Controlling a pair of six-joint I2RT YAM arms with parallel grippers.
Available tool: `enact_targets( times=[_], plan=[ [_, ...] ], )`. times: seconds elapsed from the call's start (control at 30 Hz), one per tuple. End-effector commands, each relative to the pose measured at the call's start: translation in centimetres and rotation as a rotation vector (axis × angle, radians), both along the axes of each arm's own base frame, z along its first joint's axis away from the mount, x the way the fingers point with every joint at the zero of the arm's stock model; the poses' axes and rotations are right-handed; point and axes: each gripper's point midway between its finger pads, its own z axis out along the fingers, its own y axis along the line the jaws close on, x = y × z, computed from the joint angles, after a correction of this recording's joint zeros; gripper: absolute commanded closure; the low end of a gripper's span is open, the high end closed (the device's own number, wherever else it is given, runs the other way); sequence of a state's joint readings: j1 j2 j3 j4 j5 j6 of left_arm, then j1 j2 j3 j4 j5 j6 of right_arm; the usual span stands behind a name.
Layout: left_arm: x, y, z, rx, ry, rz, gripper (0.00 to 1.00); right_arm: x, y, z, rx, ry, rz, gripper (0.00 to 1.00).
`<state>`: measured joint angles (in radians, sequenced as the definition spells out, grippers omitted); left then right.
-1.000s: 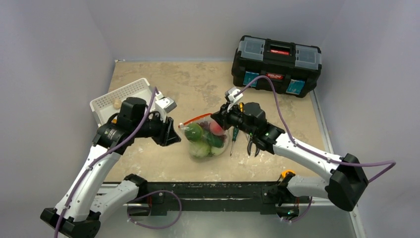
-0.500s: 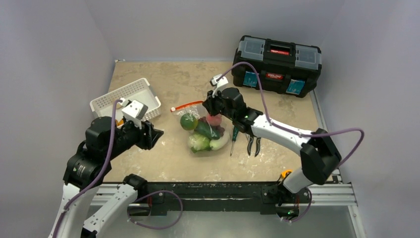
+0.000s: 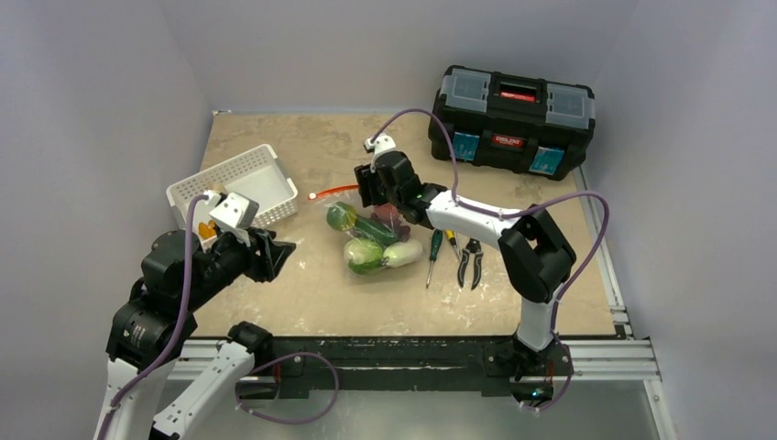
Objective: Place the food in the zip-top bag and seal the zipper
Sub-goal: Place the zipper food storage bag at the center of the board, then reset both arms
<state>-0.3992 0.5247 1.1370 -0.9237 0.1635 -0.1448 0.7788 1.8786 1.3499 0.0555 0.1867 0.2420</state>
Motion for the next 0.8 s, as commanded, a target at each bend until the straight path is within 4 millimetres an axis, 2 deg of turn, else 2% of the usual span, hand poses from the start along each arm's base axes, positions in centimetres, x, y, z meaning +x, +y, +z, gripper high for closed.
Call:
enact_targets(
  times=[0.0, 0.13, 0.33, 0.47, 0.77],
  plan=[
    [0.3, 0.0, 1.0, -0.030, -0.032, 0.015, 0.51, 0.7, -0.6, 4.0, 0.000, -0.078, -0.020, 0.36],
    [0.4, 0.0, 1.6, -0.038, -0.057, 0.017, 0.51, 0.4, -2.3, 6.8, -0.021, -0.124, -0.051, 0.19],
    [0.7, 0.1, 2.6, -0.054, -0.100, 0.029, 0.50, -1.9, -5.9, 13.2, 0.000, -0.212, -0.097, 0.07],
    [0.9, 0.3, 3.5, -0.067, -0.135, 0.045, 0.50, -4.1, -9.5, 17.0, 0.015, -0.285, -0.140, 0.01],
    [2.3, 2.0, 6.0, -0.122, -0.249, 0.171, 0.46, -9.9, -19.6, 23.3, 0.122, -0.428, -0.359, 0.01]
  ],
)
